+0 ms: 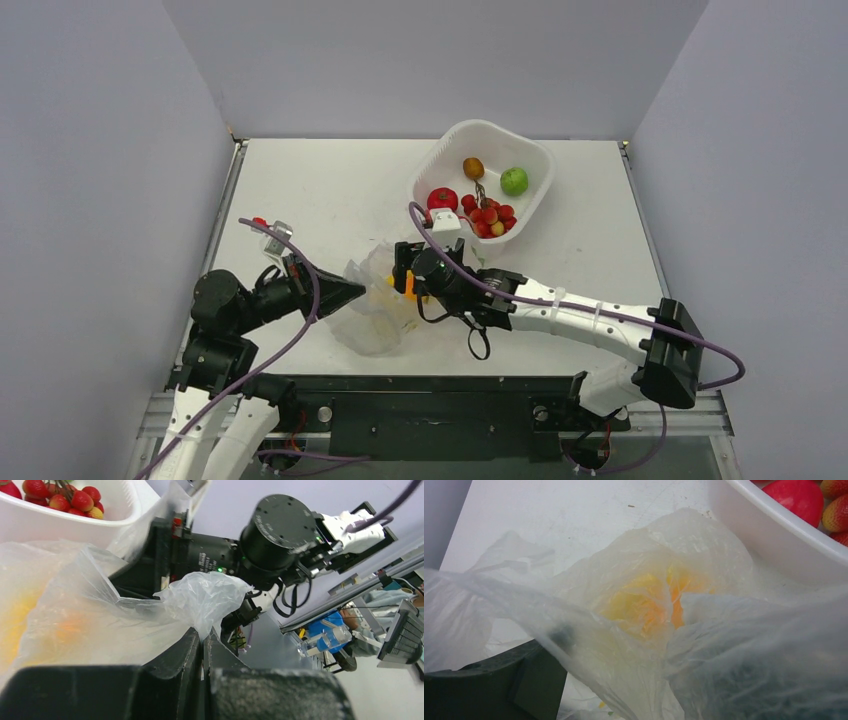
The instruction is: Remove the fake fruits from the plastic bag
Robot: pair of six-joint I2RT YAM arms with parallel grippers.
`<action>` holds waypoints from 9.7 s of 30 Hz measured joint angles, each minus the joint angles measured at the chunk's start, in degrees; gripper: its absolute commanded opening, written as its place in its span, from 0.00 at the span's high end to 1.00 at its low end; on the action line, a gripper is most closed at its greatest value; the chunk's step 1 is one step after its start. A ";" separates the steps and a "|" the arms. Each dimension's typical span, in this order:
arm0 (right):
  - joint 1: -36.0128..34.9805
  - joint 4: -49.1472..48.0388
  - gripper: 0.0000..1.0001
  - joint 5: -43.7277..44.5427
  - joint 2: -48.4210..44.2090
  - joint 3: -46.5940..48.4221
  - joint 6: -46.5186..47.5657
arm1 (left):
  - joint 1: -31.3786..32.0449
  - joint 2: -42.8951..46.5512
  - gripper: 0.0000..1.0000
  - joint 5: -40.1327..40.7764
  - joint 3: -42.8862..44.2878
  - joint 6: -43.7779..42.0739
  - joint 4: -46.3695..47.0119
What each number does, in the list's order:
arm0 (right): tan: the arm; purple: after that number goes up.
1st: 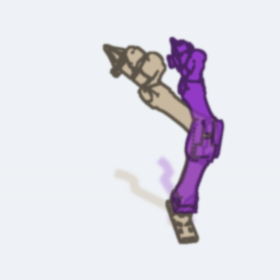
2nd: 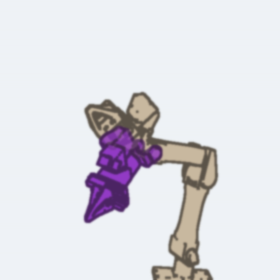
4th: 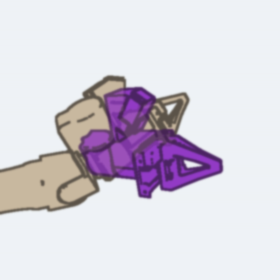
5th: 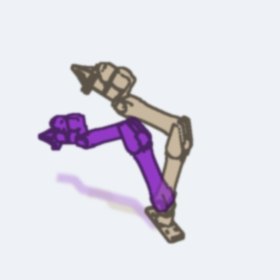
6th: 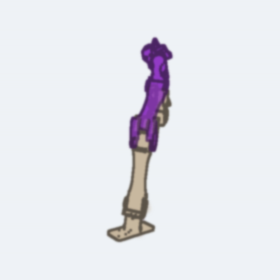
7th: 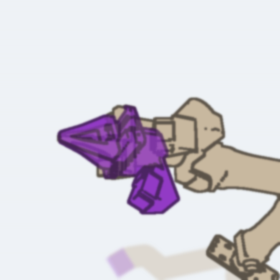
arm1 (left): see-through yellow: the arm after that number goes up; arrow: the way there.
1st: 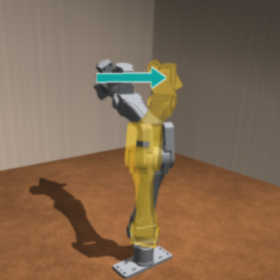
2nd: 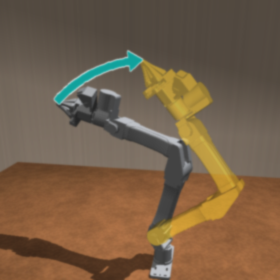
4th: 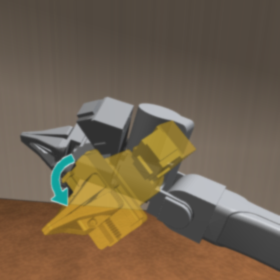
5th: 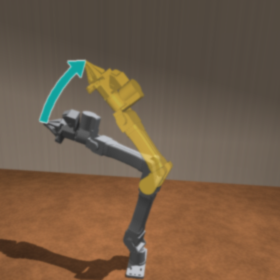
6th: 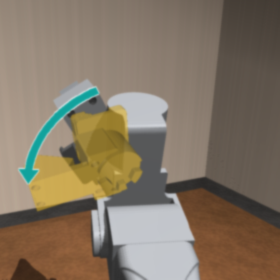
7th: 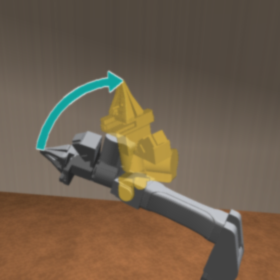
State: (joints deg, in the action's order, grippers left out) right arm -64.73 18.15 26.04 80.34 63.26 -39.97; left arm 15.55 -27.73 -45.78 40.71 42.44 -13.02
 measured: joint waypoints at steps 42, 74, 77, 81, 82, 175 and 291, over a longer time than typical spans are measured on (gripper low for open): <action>7.87 -1.97 0.05 -21.42 -12.63 -6.01 8.44 | 0.07 -14.93 0.50 20.00 35.63 -19.21 -33.35; -0.85 -3.93 0.31 -15.91 -25.11 -17.16 7.13 | 22.01 -38.18 1.00 25.79 17.25 -20.13 -6.82; -1.79 -6.21 0.46 -13.35 -23.56 -17.09 5.99 | 22.60 -28.09 1.00 27.98 7.04 -13.99 1.20; -1.79 -7.45 0.64 -10.47 -17.42 -15.43 4.74 | 23.04 -17.14 1.00 31.36 -0.59 -8.09 10.51; -1.81 -7.52 0.67 -10.12 -16.02 -14.97 4.61 | 23.04 -15.85 1.00 32.13 -1.33 -7.41 11.80; -0.07 -28.15 0.05 0.42 18.21 -11.63 5.05 | 12.55 -18.23 1.00 28.61 -21.84 10.23 40.04; 3.28 -17.03 1.00 -13.29 3.28 -11.72 17.73 | 11.54 -11.37 1.00 31.06 -9.64 -9.14 8.76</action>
State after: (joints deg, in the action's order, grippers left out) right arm -61.45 1.13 12.75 83.61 51.55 -22.24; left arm 27.09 -39.09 -14.72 31.07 33.30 -4.25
